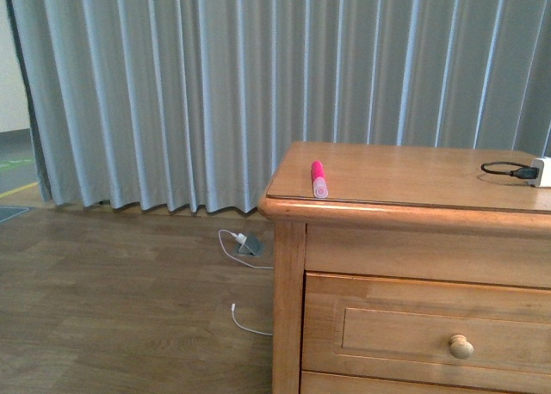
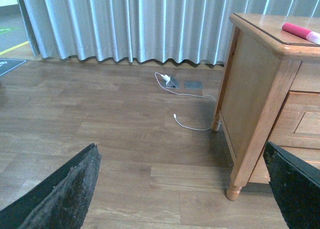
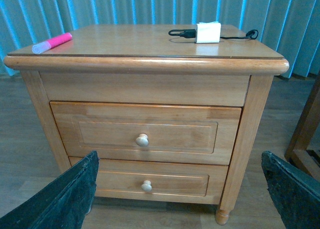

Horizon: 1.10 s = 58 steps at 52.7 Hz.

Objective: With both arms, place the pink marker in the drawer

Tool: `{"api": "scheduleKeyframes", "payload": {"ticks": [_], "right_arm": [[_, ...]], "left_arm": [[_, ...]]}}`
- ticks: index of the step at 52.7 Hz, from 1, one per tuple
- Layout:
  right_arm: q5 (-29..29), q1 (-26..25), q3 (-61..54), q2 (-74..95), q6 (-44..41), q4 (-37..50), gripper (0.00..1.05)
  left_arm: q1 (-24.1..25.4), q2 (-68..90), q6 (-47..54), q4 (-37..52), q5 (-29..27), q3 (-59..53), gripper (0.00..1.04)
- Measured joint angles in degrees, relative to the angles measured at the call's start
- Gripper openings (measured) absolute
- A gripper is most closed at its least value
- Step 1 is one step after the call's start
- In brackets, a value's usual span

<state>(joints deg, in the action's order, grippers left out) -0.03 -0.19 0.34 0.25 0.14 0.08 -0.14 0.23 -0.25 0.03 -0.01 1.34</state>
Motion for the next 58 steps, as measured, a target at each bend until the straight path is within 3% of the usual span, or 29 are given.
{"api": "scheduleKeyframes", "payload": {"ticks": [58], "right_arm": [[-0.02,0.00,0.00,0.00,0.00,0.02,0.96]], "left_arm": [[0.00,0.00,0.00,0.00,0.00,0.00,0.99]]}}
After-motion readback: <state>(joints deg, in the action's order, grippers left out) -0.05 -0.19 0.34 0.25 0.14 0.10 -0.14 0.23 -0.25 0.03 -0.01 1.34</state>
